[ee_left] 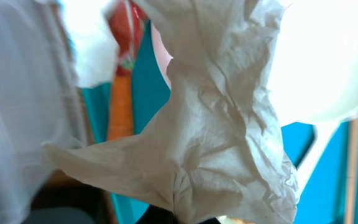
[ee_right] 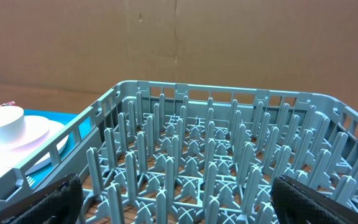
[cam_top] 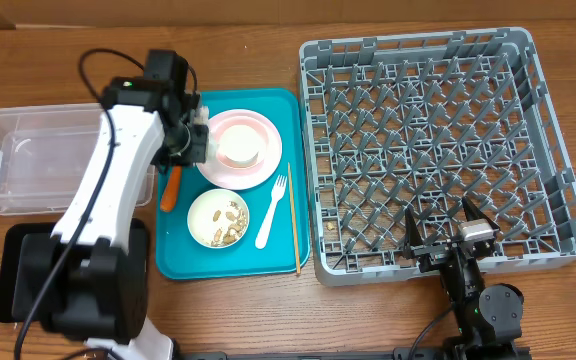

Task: Sort waste into correct bins and load items into the dishwasher
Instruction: 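Carry the napkin with the left gripper and drop it into the clear bin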

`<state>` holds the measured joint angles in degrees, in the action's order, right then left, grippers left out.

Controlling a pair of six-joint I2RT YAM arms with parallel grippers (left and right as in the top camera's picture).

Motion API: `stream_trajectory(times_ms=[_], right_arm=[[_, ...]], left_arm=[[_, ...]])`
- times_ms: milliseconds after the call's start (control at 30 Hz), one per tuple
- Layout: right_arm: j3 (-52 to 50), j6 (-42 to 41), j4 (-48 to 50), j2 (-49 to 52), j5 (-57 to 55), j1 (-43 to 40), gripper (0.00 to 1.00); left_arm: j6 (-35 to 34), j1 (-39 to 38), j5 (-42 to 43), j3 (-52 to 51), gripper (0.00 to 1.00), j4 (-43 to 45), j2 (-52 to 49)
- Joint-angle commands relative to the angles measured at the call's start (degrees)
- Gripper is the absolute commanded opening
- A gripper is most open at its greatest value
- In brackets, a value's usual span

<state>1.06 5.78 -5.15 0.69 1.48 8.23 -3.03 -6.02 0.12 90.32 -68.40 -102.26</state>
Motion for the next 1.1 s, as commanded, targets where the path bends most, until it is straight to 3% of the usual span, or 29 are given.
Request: stream_trajectory(times_ms=[0, 200, 600, 933, 967, 1000, 1033, 1067], right_arm=[[-0.59, 0.04, 0.33, -0.52, -0.15, -0.37, 1.00], [-0.59, 0.07, 0.33, -0.52, -0.15, -0.37, 1.00], [-0.59, 0.04, 0.33, -0.52, -0.15, -0.37, 1.00], [-0.59, 0.04, 0.33, -0.52, -0.15, -0.37, 1.00], [-0.59, 0.04, 0.33, -0.52, -0.15, -0.37, 1.00], [-0.59, 0.07, 0.33, -0.52, -0.15, -0.37, 1.00], [-0.59, 0.04, 0.33, -0.52, -0.15, -0.37, 1.00], [-0.59, 0.07, 0.33, -0.52, -0.15, -0.37, 1.00]], left_arm=[[-1.81, 0.11, -0.59, 3.45, 0.04, -0.70, 5.40], [-8.22, 6.97, -4.46, 5.90, 0.04, -0.09, 8.33], [-14.16, 33.59, -4.52, 5.38, 0.04, 4.52, 5.44], [-13.66, 37.62, -4.59, 5.38, 0.05, 10.14, -5.46], [-13.66, 37.62, -4.59, 5.38, 0.09, 10.45, -6.67], [-13.16, 37.62, -4.57, 5.38, 0.21, 11.13, -7.50], [-12.15, 37.62, -4.57, 5.38, 0.61, 11.85, -7.58], [-11.74, 37.62, -4.57, 5.53, 0.72, 12.35, -7.54]])
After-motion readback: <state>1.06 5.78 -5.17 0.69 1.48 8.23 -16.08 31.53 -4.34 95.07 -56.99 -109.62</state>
